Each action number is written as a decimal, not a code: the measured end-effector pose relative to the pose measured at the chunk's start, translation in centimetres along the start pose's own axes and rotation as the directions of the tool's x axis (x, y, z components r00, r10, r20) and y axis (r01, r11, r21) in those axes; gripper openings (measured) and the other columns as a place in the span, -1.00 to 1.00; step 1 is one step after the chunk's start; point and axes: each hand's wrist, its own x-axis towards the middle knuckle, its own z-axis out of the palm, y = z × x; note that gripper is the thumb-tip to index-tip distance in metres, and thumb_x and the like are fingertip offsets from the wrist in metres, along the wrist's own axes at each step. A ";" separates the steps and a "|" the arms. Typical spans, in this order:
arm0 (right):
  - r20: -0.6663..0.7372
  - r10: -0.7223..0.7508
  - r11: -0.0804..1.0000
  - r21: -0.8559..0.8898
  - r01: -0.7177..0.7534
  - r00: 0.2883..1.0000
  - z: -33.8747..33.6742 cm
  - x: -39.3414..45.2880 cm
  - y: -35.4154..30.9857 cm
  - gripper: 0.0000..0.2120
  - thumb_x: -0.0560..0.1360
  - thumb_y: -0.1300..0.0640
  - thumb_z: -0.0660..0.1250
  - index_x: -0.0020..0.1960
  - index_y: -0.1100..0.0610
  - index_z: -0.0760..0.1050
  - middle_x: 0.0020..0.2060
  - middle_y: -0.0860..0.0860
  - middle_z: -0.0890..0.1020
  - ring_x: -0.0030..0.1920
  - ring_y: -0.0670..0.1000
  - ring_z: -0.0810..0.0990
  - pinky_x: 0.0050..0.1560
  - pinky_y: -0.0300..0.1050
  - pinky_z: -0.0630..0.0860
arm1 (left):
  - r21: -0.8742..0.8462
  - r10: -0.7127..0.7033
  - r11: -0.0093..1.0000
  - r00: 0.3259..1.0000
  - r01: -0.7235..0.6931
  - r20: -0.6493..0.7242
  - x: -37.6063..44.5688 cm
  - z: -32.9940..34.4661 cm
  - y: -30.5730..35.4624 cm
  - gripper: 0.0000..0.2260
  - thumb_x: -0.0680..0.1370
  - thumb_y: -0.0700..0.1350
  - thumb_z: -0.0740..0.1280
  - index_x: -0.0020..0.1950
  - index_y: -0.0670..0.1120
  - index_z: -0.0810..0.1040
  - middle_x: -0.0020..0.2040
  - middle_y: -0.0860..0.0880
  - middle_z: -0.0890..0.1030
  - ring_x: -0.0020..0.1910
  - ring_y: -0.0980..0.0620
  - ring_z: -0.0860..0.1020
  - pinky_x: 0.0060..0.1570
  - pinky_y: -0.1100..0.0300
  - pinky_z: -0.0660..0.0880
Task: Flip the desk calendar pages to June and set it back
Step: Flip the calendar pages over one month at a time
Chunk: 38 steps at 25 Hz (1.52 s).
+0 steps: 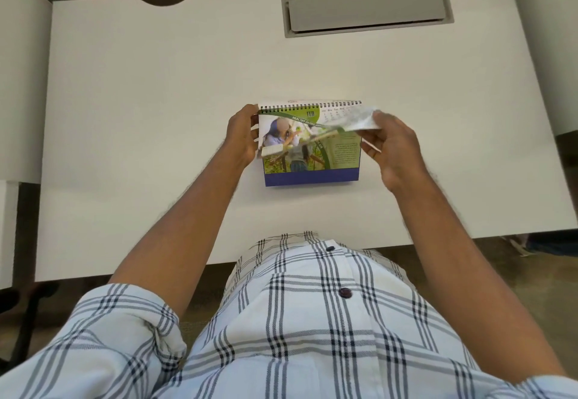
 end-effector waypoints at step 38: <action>-0.171 -0.046 0.817 -0.573 -0.061 0.984 -2.4 2.3 10.3 -0.53 0.56 0.06 0.35 0.45 0.05 0.44 0.40 0.03 0.43 0.30 0.03 0.52 0.18 -0.09 0.55 | 0.046 0.044 0.998 0.999 -0.043 -0.026 0.7 0.7 -0.6 -0.91 0.57 -0.05 0.44 0.01 -0.05 0.63 -0.18 -0.01 0.66 -0.15 -0.07 0.63 -0.03 0.01 0.56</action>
